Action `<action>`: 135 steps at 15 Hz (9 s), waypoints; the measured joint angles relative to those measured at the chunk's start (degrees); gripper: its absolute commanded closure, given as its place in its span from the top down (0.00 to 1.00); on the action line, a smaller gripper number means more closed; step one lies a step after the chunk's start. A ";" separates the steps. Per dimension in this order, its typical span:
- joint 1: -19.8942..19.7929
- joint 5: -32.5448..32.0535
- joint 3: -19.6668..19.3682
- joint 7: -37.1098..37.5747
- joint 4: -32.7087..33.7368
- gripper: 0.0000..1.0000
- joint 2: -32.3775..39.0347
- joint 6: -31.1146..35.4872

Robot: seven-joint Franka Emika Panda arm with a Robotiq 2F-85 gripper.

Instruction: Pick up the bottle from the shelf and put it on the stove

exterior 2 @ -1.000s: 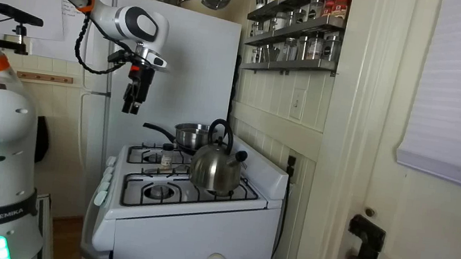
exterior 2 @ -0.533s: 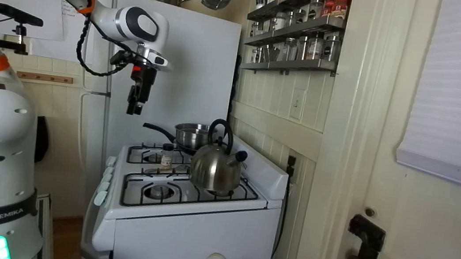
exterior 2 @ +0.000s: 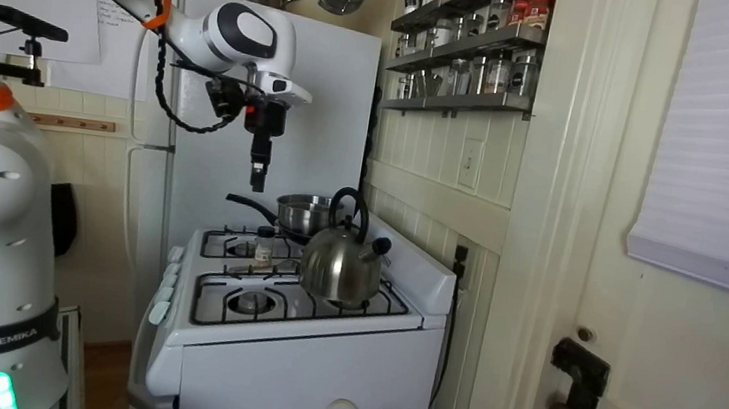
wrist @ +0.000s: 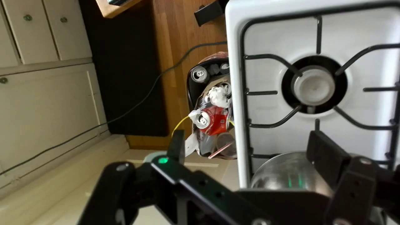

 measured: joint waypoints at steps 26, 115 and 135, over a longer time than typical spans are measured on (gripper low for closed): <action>-3.95 -28.84 -11.86 -2.94 13.19 1.00 -7.20 22.41; -13.14 5.32 -14.21 -32.38 51.34 0.45 38.52 86.30; -15.52 5.27 -12.92 -32.22 48.95 0.22 38.15 92.60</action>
